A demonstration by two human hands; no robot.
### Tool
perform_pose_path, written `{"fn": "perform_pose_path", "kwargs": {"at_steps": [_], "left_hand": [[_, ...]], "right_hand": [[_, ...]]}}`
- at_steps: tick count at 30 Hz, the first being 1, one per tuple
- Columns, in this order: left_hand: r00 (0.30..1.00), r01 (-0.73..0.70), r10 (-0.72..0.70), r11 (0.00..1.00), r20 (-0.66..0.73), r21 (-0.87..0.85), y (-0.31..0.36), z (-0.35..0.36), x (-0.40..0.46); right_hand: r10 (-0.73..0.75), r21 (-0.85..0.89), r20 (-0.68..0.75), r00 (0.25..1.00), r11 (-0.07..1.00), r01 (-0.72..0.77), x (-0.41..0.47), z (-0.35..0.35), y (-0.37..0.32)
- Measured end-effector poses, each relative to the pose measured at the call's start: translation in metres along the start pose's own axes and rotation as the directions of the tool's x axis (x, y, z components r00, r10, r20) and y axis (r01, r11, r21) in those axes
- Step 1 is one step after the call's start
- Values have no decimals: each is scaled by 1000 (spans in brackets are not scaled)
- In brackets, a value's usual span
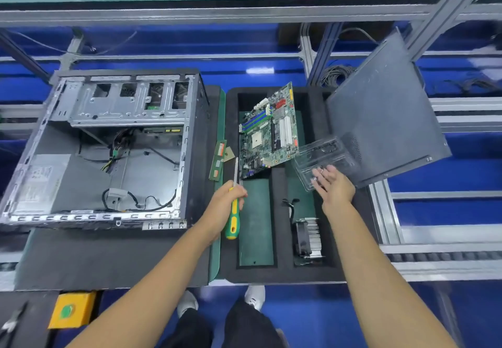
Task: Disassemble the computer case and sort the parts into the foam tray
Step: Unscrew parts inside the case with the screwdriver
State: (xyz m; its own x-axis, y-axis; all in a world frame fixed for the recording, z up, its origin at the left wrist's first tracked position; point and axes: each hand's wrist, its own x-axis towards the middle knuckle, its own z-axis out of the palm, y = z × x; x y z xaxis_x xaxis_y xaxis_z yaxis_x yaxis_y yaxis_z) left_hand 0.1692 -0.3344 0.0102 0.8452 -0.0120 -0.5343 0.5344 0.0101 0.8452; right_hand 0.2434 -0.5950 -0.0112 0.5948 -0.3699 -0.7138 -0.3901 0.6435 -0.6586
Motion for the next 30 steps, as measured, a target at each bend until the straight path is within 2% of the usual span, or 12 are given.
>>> {"fn": "perform_pose_path", "kwargs": {"at_steps": [3, 7, 12, 15, 19, 23, 27, 30], "left_hand": [[1000, -15, 16, 999, -6, 36, -13, 1, -9], [1000, 8, -4, 979, -19, 201, -29, 2, -13], [997, 50, -63, 959, 38, 280, -40, 7, -8], [994, 67, -93, 943, 64, 326, -53, 6, -8], [987, 140, -104, 925, -122, 352, -71, -4, -10], [990, 131, -107, 941, -92, 314, -82, -17, -14], [986, 146, -110, 934, -126, 326, -81, -32, -14], [984, 168, -139, 927, -108, 336, -77, -39, -15]], "right_hand": [[10, -42, -22, 1000, 999, -11, -28, -32, 19], [53, -168, 19, 998, 985, -49, -56, -61, 46], [84, -273, 87, 993, 960, -57, -76, -67, 73], [82, -274, 134, 988, 961, -43, -85, -64, 88], [113, -263, 166, 980, 962, -66, -93, -58, 107], [150, -294, 244, 958, 953, -74, -100, -51, 124], [195, -322, 358, 913, 944, -75, -103, -47, 131], [223, -379, 364, 904, 922, -75, -98, -47, 129]]}}
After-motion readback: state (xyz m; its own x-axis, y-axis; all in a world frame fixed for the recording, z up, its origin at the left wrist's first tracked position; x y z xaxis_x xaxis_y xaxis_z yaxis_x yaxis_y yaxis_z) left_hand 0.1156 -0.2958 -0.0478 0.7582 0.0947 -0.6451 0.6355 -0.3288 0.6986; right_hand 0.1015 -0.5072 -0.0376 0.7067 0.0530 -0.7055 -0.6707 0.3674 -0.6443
